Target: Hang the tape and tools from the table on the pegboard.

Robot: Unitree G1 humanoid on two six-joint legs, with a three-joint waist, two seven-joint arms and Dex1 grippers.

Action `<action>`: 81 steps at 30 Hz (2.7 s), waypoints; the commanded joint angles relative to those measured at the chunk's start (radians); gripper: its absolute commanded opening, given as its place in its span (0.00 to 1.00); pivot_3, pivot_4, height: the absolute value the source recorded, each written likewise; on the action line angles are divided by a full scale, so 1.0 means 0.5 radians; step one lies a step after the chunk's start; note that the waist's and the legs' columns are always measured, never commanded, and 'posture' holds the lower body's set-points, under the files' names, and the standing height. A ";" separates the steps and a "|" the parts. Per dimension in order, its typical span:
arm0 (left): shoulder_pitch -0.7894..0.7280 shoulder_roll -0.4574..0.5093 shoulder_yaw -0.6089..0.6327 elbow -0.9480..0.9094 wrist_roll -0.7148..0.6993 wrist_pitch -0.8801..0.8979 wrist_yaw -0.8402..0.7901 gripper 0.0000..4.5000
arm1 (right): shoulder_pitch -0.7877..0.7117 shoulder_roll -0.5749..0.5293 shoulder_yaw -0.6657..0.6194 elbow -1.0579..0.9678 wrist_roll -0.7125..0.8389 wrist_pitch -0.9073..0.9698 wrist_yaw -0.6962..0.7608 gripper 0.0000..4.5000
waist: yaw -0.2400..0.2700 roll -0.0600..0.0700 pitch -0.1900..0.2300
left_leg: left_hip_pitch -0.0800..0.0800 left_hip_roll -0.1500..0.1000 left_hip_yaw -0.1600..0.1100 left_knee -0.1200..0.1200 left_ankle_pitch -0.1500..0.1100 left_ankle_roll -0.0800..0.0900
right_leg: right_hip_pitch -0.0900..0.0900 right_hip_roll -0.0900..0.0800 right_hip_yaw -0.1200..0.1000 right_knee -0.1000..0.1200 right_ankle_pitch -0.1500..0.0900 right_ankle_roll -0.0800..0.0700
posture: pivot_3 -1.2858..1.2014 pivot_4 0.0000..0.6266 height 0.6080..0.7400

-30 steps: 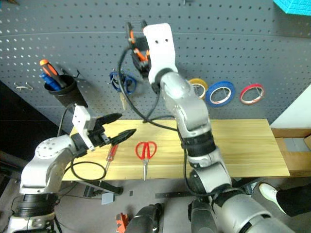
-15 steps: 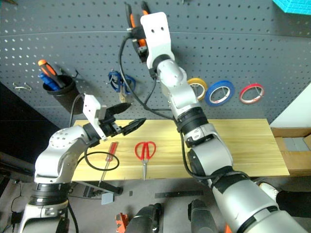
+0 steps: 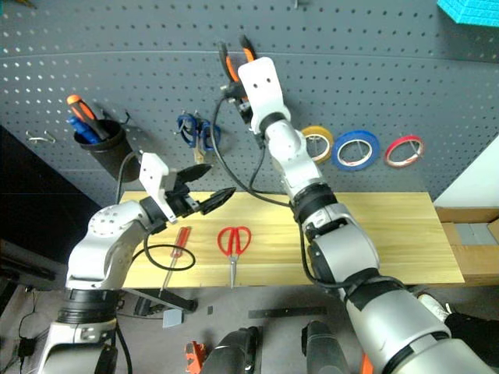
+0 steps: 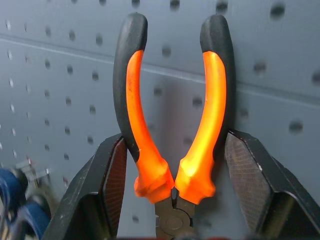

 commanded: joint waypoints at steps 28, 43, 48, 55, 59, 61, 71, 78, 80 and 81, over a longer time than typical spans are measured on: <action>0.113 -0.069 -0.017 -0.076 0.197 0.312 0.408 1.00 | 0.794 -0.297 0.387 -1.377 -0.004 1.446 0.840 0.99 | -0.013 0.000 -0.001 | 0.006 0.009 0.006 -0.003 0.001 -0.002 | 0.001 0.003 0.002 -0.002 0.007 -0.003 | 0.51 0.28 1.00; 0.329 -0.503 -0.232 -0.137 0.409 1.484 1.185 1.00 | 1.393 -0.741 0.687 -2.817 0.585 2.471 1.386 0.99 | -0.002 -0.002 -0.001 | 0.004 0.012 0.000 0.007 -0.001 -0.002 | 0.008 0.003 -0.004 -0.006 0.000 0.008 | 0.49 0.32 1.00; 0.314 -0.619 -0.229 -0.024 0.452 1.554 1.288 1.00 | 1.375 -0.735 0.705 -2.822 0.611 2.497 1.343 0.99 | -0.005 -0.002 -0.002 | 0.008 0.014 0.002 0.006 -0.001 -0.002 | 0.011 0.003 -0.003 -0.006 0.000 0.008 | 0.49 0.33 1.00; 0.182 -0.778 -0.010 0.330 0.465 1.504 1.454 1.00 | 1.378 -0.778 0.700 -2.848 0.642 2.519 1.298 0.99 | -0.004 -0.003 -0.002 | 0.008 0.014 0.003 0.006 -0.002 -0.002 | 0.011 0.002 -0.003 -0.008 0.000 0.008 | 0.48 0.33 1.00; 0.147 -0.817 0.044 0.432 0.450 1.467 1.468 1.00 | 1.374 -0.804 0.700 -2.863 0.662 2.531 1.284 0.99 | -0.007 -0.003 -0.002 | 0.008 0.014 0.010 0.006 -0.002 -0.002 | 0.011 0.002 -0.003 -0.008 0.000 0.008 | 0.47 0.34 1.00; 0.135 -0.839 0.075 0.481 0.435 1.433 1.469 1.00 | 1.369 -0.824 0.702 -2.875 0.665 2.540 1.281 0.99 | -0.007 -0.003 -0.003 | 0.009 0.014 0.010 0.005 -0.002 -0.002 | 0.011 0.002 -0.003 -0.007 0.000 0.008 | 0.47 0.34 1.00; 0.125 -0.854 0.162 0.586 0.415 1.338 1.435 0.34 | 1.345 -0.866 0.695 -2.904 0.676 2.560 1.245 1.00 | -0.010 -0.003 -0.004 | 0.010 0.014 0.014 0.006 -0.002 -0.002 | 0.013 0.002 -0.002 -0.008 0.000 0.009 | 0.46 0.32 1.00; 0.133 -0.812 0.205 0.621 0.389 1.265 1.349 0.01 | 1.352 -0.876 0.681 -2.910 0.677 2.557 1.225 1.00 | -0.012 -0.004 -0.008 | 0.010 0.014 0.014 0.006 -0.002 -0.002 | 0.013 0.002 -0.003 -0.008 0.000 0.009 | 0.46 0.30 1.00; 0.137 -0.796 0.218 0.604 0.368 1.252 1.316 0.01 | 1.355 -0.881 0.677 -2.905 0.678 2.552 1.217 1.00 | -0.013 -0.004 -0.008 | 0.010 0.014 0.014 0.006 -0.002 -0.002 | 0.013 0.002 -0.003 -0.008 0.000 0.009 | 0.46 0.30 1.00; 0.143 -0.786 0.223 0.583 0.356 1.236 1.297 0.01 | 1.354 -0.884 0.672 -2.900 0.678 2.548 1.213 1.00 | -0.013 -0.004 -0.008 | 0.010 0.014 0.014 0.006 -0.002 -0.002 | 0.013 0.002 -0.003 -0.008 0.000 0.009 | 0.46 0.29 1.00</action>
